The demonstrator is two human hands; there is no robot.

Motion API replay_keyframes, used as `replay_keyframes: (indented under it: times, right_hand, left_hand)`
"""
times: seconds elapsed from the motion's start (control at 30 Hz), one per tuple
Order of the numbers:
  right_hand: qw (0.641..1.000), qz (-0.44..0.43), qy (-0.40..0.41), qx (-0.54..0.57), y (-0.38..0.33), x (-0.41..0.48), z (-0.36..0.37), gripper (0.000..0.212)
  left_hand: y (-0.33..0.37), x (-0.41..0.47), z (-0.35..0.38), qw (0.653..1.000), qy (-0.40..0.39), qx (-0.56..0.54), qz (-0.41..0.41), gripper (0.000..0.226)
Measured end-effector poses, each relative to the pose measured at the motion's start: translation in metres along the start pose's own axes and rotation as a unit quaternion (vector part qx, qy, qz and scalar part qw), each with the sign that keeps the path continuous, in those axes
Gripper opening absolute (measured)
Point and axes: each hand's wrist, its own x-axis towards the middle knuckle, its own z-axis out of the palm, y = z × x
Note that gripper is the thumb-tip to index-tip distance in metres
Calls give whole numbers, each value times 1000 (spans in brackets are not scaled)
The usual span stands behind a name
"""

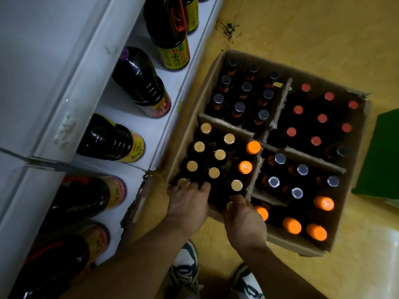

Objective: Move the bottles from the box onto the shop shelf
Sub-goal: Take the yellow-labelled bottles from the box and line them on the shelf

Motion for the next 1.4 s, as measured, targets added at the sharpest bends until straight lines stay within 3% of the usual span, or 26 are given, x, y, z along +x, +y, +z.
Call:
replay_keyframes:
  times: [0.63,1.4]
  right_hand:
    - [999,-35,22,-11,-44,-75,-86,27]
    - [991,-123,44,-4,-97,-247,-291,27]
  left_hand:
    - [18,-68,-91,998,46,-46,18,23]
    - [97,-239,-292,992,100,-71,-14,30]
